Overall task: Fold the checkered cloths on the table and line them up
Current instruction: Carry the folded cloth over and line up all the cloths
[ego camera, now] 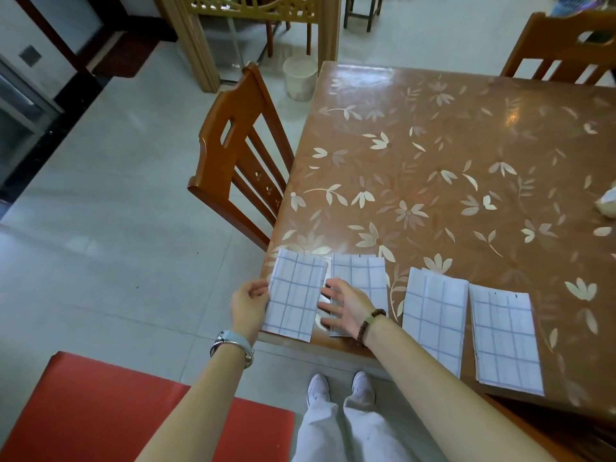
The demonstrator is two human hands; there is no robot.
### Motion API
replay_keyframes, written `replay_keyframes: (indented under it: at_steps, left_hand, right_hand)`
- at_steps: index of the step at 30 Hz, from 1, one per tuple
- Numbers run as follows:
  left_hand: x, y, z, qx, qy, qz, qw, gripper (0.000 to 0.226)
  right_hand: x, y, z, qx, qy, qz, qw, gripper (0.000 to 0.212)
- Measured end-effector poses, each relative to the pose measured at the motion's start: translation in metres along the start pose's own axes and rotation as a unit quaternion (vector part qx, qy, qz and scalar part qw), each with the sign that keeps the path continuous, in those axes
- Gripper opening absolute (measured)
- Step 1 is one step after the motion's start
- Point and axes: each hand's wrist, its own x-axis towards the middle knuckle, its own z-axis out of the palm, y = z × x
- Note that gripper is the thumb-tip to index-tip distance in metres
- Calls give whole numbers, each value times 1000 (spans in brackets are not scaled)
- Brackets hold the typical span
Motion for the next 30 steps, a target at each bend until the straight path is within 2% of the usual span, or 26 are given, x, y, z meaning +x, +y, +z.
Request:
replay_keyframes:
  at_steps: [3, 8, 11, 16, 18, 22, 25, 30]
  left_hand:
    - [-1, -4, -1, -7, 6, -3, 1000, 16]
    - [-3, -7, -6, -3, 16, 3, 1000, 16]
    - [-3, -8, -8, -2, 19, 5, 1000, 17]
    - [-7, -4, -5, -4, 48, 14, 999, 17]
    - [-9, 1, 0, -9, 62, 27, 998, 19]
    - [-20, 22, 29, -30, -7, 79, 996, 19]
    - [-31, 38, 58, -51, -77, 110, 990, 19]
    - [-33, 44, 93, -47, -135, 70, 987, 21]
  right_hand:
    - [-2, -1, 3, -3, -18, 4, 1000, 20]
    - [-2, 1, 8, -16, -16, 15, 1000, 15]
    - [0, 4, 10, -23, -15, 11, 1000, 18]
    - [-4, 3, 9, -25, -1, -13, 1000, 39]
    - [-6, -1, 3, -36, 26, -47, 998, 32]
    - [-7, -15, -27, -38, 111, -106, 987, 14]
    - [-11, -26, -51, -16, 149, -117, 982, 19]
    - [-17, -35, -78, -20, 169, -116, 979, 29]
